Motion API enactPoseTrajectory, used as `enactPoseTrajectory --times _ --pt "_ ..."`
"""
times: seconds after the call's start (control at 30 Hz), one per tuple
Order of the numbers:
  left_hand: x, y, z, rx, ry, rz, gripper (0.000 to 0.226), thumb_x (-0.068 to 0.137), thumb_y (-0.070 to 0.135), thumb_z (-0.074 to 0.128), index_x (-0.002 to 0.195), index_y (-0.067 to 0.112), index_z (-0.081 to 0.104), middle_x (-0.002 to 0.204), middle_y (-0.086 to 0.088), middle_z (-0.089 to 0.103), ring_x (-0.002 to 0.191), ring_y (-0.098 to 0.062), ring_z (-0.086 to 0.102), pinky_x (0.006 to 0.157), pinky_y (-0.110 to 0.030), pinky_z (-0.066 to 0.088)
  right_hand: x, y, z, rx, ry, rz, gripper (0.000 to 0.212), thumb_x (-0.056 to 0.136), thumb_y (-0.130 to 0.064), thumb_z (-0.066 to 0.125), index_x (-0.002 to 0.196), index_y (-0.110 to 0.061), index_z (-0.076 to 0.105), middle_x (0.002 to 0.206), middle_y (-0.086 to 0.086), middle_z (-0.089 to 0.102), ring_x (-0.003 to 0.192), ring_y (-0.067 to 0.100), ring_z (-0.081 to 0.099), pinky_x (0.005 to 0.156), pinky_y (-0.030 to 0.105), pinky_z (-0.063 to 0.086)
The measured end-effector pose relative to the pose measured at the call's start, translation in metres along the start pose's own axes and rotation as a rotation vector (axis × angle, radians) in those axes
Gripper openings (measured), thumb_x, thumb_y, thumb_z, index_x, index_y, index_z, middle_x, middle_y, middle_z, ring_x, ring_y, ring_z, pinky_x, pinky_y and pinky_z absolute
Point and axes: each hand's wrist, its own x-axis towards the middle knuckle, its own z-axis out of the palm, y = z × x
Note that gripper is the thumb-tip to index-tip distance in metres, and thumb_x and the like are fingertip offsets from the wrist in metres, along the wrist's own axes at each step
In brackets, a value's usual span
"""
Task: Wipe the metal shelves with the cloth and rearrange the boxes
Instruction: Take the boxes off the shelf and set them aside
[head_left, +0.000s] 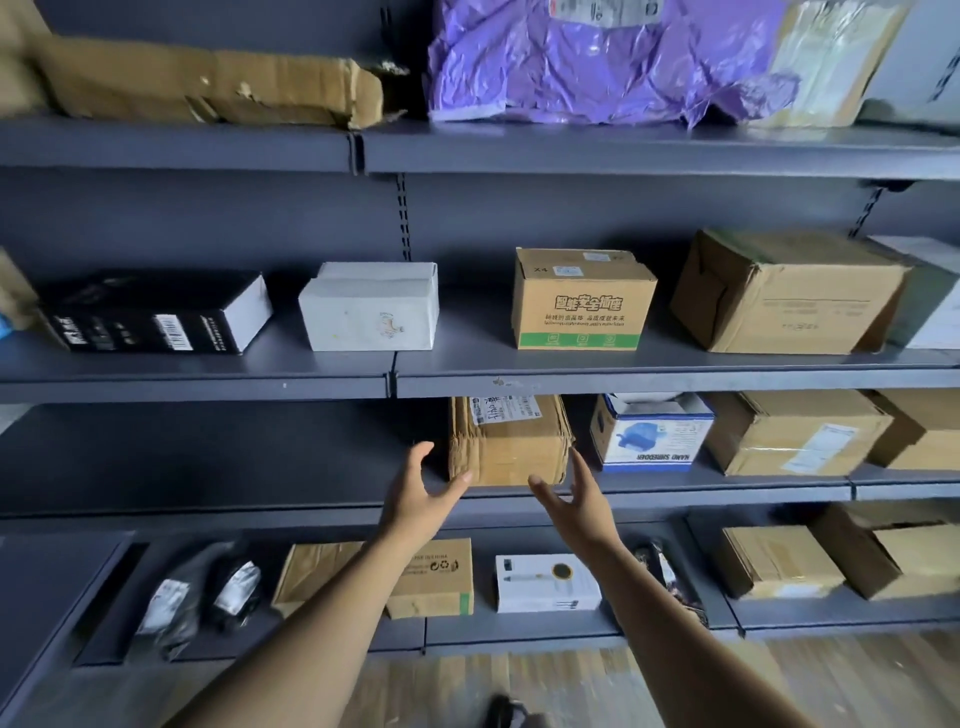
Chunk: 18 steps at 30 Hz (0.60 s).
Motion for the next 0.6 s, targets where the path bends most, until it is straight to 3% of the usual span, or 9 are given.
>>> enactPoseTrajectory --times 0.1,0.27,0.43,0.6 --pt "-0.036 0.003 -0.031 -0.022 0.053 0.034 0.068 0.088 0.047 0.073 0.145 0.027 0.042 0.152 0.003 0.045 0.138 -0.019 0.043 0.1 -0.028 0.037 -0.044 -0.036 0.004 0.002 -0.021 -0.01 0.09 0.09 -0.048 0.07 0.16 -0.016 0.024 0.163 0.008 0.034 0.147 0.028 0.037 0.116 0.042 0.036" --pt "-0.093 0.001 -0.085 -0.092 0.147 0.062 0.064 0.087 0.046 0.074 0.141 0.027 0.046 0.148 0.007 0.049 0.136 -0.016 0.046 0.102 -0.03 0.039 -0.106 -0.09 0.029 0.059 -0.058 -0.125 0.085 0.09 -0.047 0.071 0.158 -0.018 0.029 0.161 0.005 0.036 0.146 0.026 0.039 0.116 0.042 0.037" --pt "-0.116 0.041 -0.141 -0.21 0.228 0.202 0.056 0.086 0.046 0.075 0.134 0.031 0.051 0.142 0.01 0.054 0.133 -0.011 0.048 0.107 -0.031 0.04 -0.142 -0.167 0.036 0.17 -0.041 -0.265 0.089 0.083 -0.058 0.068 0.156 -0.02 0.034 0.158 -0.001 0.042 0.145 0.016 0.039 0.119 0.042 0.036" --pt "-0.116 0.104 -0.189 -0.305 0.295 0.375 0.063 0.066 0.069 0.066 0.122 0.044 0.052 0.13 0.023 0.056 0.127 -0.001 0.05 0.107 -0.037 0.046 -0.145 -0.248 0.017 0.233 0.003 -0.436 0.077 0.09 -0.045 0.071 0.155 -0.024 0.035 0.145 -0.018 0.041 0.137 0.007 0.043 0.117 0.035 0.037"
